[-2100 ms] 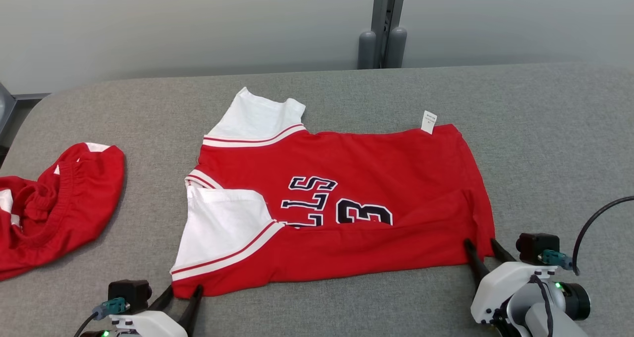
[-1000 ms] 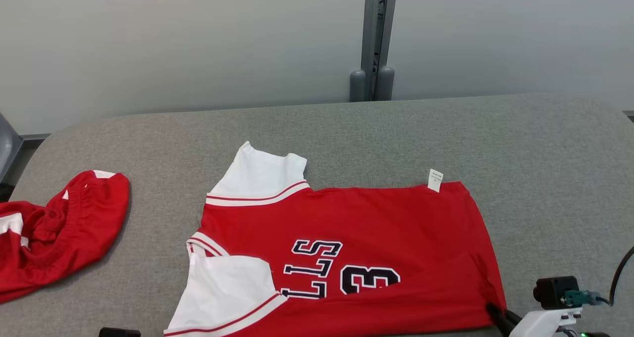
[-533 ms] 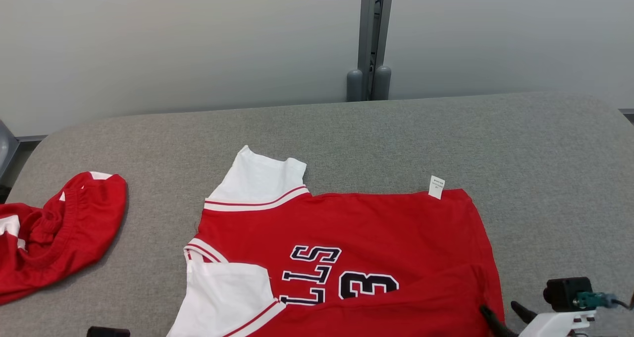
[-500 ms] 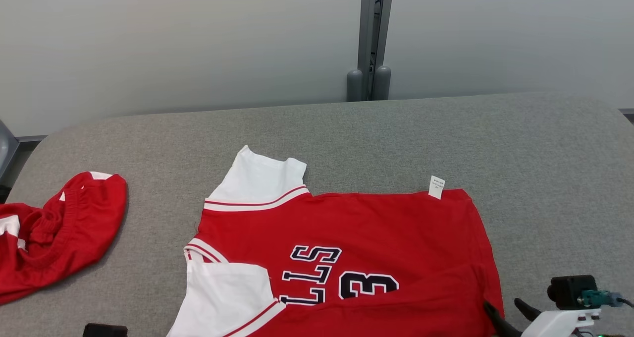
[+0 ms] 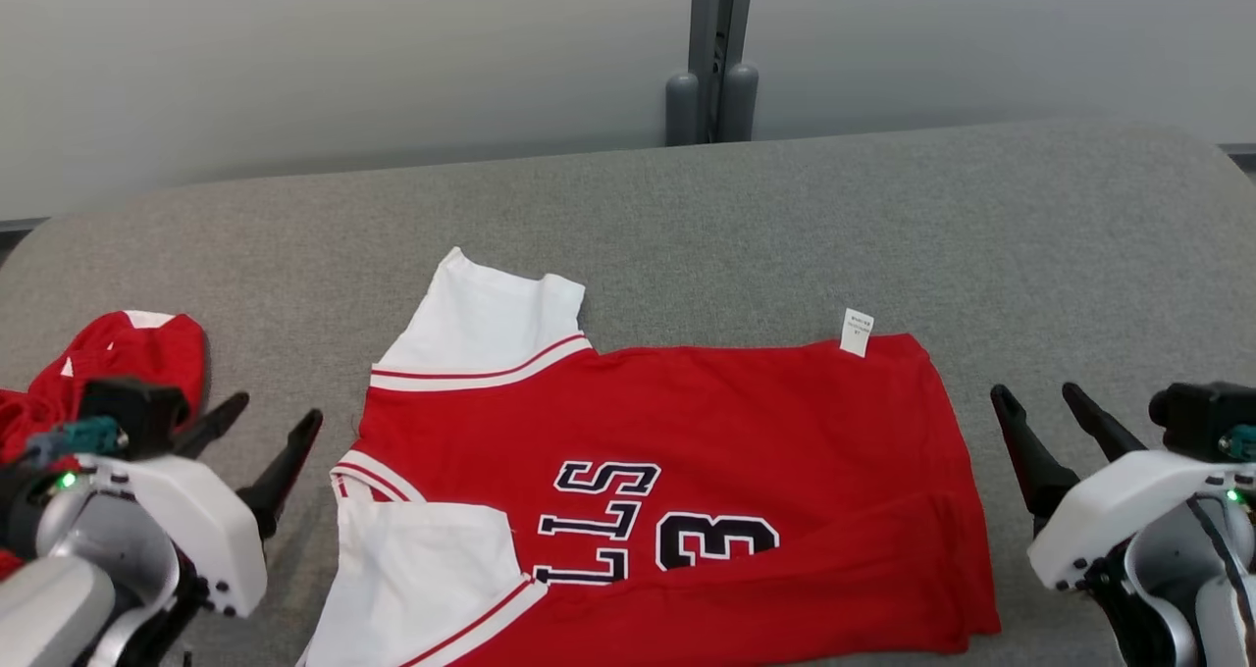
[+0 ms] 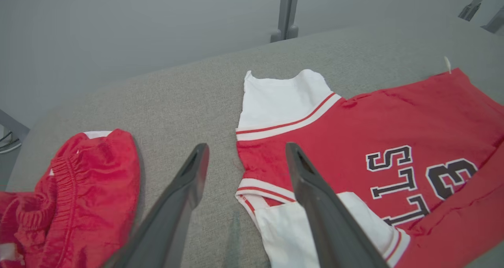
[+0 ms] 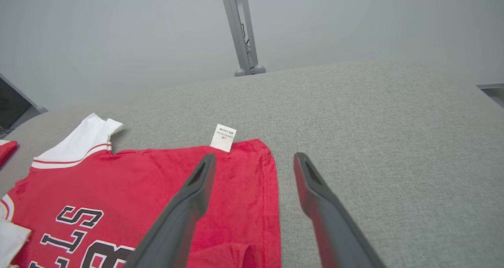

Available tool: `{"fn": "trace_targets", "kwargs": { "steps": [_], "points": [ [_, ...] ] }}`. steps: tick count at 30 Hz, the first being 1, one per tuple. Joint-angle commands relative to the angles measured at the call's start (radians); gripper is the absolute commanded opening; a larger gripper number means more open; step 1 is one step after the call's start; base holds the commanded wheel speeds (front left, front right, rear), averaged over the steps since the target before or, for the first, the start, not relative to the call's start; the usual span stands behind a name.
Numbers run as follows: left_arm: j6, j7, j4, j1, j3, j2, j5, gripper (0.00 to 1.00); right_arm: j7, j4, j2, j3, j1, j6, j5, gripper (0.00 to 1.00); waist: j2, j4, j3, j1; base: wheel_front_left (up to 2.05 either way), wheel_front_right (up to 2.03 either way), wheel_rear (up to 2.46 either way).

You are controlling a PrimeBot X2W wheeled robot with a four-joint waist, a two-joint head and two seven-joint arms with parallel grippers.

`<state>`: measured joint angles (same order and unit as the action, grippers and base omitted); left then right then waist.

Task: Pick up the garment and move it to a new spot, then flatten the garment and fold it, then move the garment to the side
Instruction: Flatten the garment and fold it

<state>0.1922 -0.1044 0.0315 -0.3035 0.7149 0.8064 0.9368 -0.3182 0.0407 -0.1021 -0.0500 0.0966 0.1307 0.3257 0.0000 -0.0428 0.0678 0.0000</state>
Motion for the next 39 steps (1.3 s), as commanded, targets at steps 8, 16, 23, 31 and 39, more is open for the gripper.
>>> {"fn": "trace_targets", "kwargs": {
  "steps": [8,16,23,31,39],
  "points": [
    [-0.207,-0.151,0.203,-0.321,0.011,-0.071,0.031,1.00,0.028,0.236,0.012,0.002,0.262,0.000,-0.026,1.00,0.0000,-0.046,0.158,0.0000,0.00,0.00,0.00],
    [-0.308,-0.287,0.377,-0.546,0.053,-0.124,0.049,1.00,-0.007,0.458,0.019,0.078,0.464,0.000,0.000,1.00,0.0000,-0.071,0.268,0.0000,0.00,0.00,0.00],
    [-0.323,-0.360,0.426,-0.671,0.109,-0.120,0.060,1.00,0.005,0.560,0.028,0.151,0.567,0.000,0.044,1.00,0.0000,-0.088,0.342,0.0000,0.00,0.00,0.00],
    [-0.323,-0.374,0.438,-0.772,0.186,-0.095,0.147,1.00,0.039,0.654,0.044,0.249,0.649,0.000,0.094,1.00,0.0000,-0.121,0.407,0.0000,0.00,0.00,0.00],
    [-0.323,-0.342,0.499,-0.835,0.255,-0.092,0.187,1.00,0.064,0.726,0.053,0.328,0.687,0.000,0.138,0.74,0.0000,-0.149,0.438,0.0000,0.00,0.00,0.00]
  ]
}}
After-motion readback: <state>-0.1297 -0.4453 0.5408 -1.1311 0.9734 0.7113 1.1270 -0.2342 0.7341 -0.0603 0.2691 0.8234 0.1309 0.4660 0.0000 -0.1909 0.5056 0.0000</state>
